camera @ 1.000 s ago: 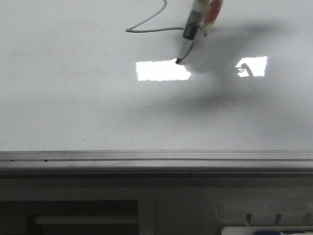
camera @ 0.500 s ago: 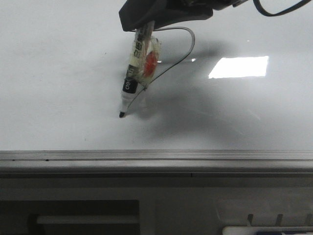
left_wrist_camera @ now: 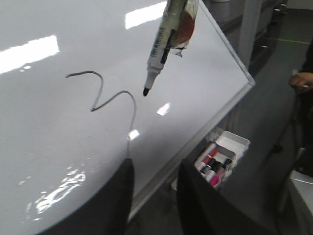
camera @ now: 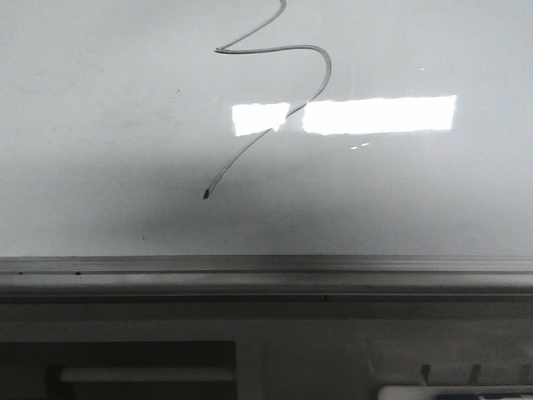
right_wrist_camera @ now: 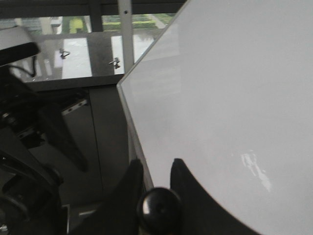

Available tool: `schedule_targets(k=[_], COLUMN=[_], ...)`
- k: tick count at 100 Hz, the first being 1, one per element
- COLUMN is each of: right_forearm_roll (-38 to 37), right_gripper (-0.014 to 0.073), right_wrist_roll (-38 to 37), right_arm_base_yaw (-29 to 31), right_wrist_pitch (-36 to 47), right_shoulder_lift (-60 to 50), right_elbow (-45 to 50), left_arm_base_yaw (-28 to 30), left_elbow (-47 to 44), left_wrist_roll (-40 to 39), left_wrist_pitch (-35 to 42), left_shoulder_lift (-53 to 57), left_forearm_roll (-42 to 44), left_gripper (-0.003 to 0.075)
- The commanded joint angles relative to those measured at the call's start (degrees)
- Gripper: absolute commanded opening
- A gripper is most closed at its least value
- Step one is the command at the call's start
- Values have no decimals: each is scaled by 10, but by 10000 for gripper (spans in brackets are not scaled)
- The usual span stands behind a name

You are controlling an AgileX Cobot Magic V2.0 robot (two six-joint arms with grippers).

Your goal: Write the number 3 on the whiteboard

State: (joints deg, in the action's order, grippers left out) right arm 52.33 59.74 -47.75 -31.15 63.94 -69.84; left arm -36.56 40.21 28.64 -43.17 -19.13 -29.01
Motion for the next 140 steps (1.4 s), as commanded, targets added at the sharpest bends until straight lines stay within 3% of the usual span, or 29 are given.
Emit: schedule_targets(k=[1,16,33,51,87,140], right_forearm_roll=[2,-14,-27,-27,-27,-27], right_gripper=[-61,-61,-61,-61,-61,-61], right_wrist_roll=[37,46,46,46,46,46], right_arm_base_yaw=[-29,-75,-109,-116,-116,-116], right_wrist_pitch=[7,4,4,5,-8,-12], right_shoulder_lift=[-9,-5,-1,-1,-3,-11], right_elbow=[-20,-20,-20,-20,-20,-20], left_arm_base_yaw=[-2,-2,-2,-2,-2,-2], left_elbow=[41,85,107,107,107,107], left_wrist_roll=[58,153,194,193,193,193], left_wrist_pitch=[4,-47,-53,-70,-100,-98], left_shoulder_lift=[-52,-104,-127,-143,-189,-201], left_forearm_roll=[-91,-174,-221,-231,-227,-223], left_gripper=[414,429,429,409,185,165])
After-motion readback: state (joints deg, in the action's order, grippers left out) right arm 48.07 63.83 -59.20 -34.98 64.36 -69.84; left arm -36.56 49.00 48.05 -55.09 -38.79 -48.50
